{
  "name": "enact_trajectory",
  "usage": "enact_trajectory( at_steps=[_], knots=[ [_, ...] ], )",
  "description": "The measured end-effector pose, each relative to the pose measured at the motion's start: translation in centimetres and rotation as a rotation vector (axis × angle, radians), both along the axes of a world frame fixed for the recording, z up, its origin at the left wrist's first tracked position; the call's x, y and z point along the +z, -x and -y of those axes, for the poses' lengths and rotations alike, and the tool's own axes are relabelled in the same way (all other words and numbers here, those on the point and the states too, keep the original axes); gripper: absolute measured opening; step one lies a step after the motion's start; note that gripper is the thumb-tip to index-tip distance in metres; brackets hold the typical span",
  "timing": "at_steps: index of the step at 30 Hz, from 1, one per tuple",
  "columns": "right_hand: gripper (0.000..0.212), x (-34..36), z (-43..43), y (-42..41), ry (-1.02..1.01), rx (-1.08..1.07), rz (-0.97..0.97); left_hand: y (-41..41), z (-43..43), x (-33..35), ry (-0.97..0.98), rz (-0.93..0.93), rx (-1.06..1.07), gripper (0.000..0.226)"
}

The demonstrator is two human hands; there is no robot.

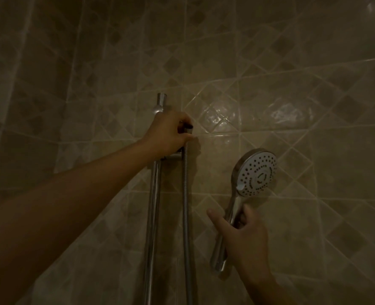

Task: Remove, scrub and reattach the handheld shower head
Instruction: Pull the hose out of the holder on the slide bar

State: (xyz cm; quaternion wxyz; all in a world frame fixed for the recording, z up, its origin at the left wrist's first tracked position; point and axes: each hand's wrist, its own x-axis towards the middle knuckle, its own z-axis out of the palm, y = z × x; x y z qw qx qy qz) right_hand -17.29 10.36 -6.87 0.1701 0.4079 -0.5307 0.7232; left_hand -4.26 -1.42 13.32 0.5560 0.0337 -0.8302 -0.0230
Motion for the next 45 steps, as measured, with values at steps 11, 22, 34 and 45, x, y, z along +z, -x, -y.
enact_trajectory(
  at_steps=[11, 22, 34, 45],
  knots=[
    [0.041, -0.5, -0.1, 0.0, -0.035, -0.023, 0.022, -0.8, 0.9, -1.3, 0.238, -0.024, 0.192, 0.015],
    [0.056, -0.8, -0.1, -0.1, -0.036, -0.081, 0.036, -2.3, 1.9, -1.2, 0.339, 0.062, 0.258, 0.011],
    [0.048, -1.7, -1.3, -0.3, -0.06, -0.089, 0.053, -2.0, 3.1, -2.2, 0.272, 0.034, 0.178, 0.007],
    [0.056, -2.3, -2.4, -0.7, -0.117, -0.083, 0.036, -1.6, 3.6, -3.0, 0.245, -0.017, 0.186, 0.023]
  ],
)
